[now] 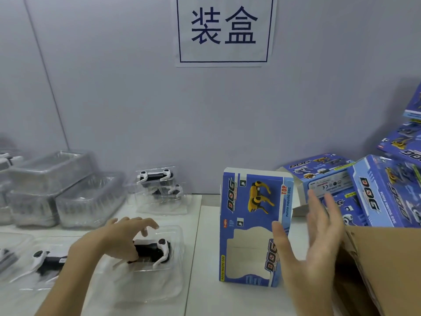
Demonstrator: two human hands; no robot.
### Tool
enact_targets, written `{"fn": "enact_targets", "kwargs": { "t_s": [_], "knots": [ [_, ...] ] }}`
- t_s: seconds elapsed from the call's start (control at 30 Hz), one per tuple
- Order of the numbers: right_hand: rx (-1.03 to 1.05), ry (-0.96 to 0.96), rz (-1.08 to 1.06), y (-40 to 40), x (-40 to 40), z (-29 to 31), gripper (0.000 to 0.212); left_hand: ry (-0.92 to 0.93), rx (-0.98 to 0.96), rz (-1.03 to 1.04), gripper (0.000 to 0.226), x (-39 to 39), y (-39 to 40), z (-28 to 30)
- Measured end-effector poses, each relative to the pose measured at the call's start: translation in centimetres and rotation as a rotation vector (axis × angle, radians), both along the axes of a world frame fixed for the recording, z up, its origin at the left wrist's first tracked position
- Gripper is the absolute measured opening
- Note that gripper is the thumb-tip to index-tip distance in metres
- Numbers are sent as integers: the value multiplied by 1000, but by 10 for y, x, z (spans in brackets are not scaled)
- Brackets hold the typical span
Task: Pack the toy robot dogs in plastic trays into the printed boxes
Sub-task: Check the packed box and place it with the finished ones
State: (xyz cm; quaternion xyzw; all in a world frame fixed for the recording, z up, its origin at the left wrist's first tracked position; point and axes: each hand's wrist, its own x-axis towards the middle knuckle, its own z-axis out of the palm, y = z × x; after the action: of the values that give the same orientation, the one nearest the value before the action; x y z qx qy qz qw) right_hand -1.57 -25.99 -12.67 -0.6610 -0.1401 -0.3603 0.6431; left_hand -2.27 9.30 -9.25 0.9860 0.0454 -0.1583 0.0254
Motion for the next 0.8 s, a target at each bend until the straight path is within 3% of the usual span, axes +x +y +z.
{"fn": "enact_targets", "kwargs": {
  "t_s": [0.1,0.2,0.33,0.4,0.47,0.57,0.67,0.8],
  "knots": [
    [-8,-151,-47,12,-24,10,50,-20,-60,24,74,1,4,0],
    [-374,-361,46,54,-48,5,24,-133,-227,57,81,-1,7,-12],
    [-715,-28,395,103,-40,8,65,-464,-336,-1,105,-11,0,-19],
    [-928,66,393,126,-18,15,90,-613,-283,-81,115,-17,-4,-19],
    [-1124,35,323,149,2,28,109,-709,-211,-162,123,-22,-10,-16],
    [-1280,208,410,174,27,54,128,-878,-64,-294,130,-26,-19,-6],
    [-1322,407,614,177,51,75,126,-1018,0,-373,127,-31,-26,1],
    [-1269,359,709,169,59,80,91,-1071,115,-415,112,-34,-26,8]
  ]
}}
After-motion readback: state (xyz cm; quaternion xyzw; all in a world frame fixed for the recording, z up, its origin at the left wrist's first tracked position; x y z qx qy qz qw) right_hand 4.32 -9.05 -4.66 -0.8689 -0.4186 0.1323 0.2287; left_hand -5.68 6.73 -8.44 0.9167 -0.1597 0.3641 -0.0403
